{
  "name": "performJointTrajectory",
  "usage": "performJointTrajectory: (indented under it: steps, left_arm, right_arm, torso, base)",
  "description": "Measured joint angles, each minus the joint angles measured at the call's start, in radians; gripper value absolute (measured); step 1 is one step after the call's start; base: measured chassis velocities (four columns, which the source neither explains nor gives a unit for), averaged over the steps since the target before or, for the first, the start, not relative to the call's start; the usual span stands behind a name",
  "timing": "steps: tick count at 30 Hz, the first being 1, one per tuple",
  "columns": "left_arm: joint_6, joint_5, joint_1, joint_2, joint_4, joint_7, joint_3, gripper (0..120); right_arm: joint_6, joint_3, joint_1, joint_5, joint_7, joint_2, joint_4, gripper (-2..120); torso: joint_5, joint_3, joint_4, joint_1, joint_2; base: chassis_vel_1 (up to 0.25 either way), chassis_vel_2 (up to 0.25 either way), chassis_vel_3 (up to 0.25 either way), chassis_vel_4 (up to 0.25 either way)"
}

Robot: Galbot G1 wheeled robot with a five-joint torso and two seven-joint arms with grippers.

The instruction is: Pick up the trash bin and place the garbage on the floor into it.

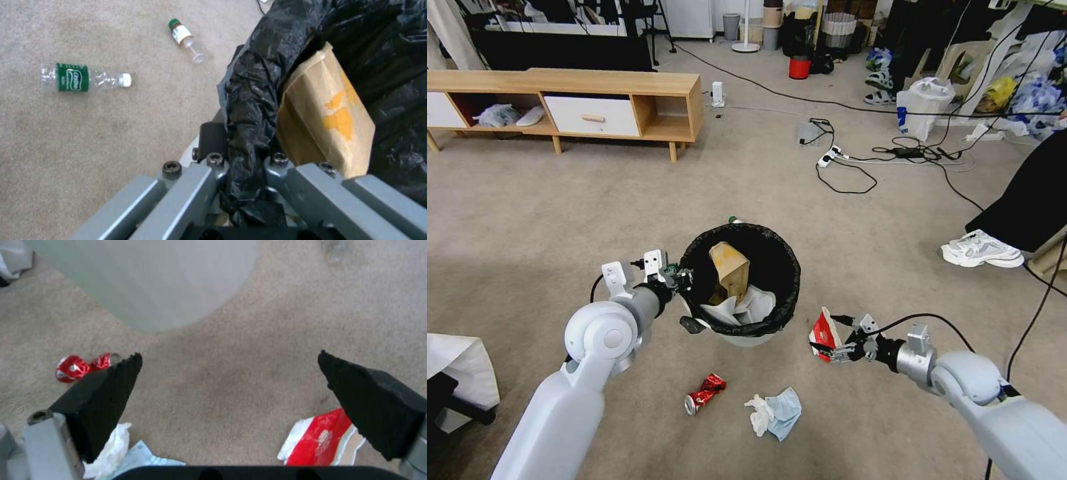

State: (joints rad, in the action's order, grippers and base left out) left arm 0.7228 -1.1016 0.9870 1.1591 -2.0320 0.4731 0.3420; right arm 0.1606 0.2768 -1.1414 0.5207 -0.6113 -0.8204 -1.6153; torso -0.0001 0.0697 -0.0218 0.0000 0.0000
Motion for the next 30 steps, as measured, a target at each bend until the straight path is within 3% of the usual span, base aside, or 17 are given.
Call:
performJointTrajectory:
  steps: [9, 30]
  left_arm:
    - [-0.001, 0.005, -0.001, 0.006, 0.006, -0.001, -0.005, 3]
    - [-0.002, 0.01, 0.0, 0.011, 0.01, -0.004, -0.013, 3]
  right_arm:
    - [-0.033, -0.018, 0.026, -0.014, -0.004, -0.04, 0.095, 100]
    - [-0.079, 0.096, 0.021, -0.013, -0.025, -0.069, 0.225, 100]
  torso:
    - [0.0001, 0.0, 0.0, 0.0, 0.0]
    - [0.0001, 0.0, 0.0, 0.0, 0.0]
  base:
    - [0.0, 0.0, 0.0, 0.0]
    - [0.0, 0.0, 0.0, 0.0]
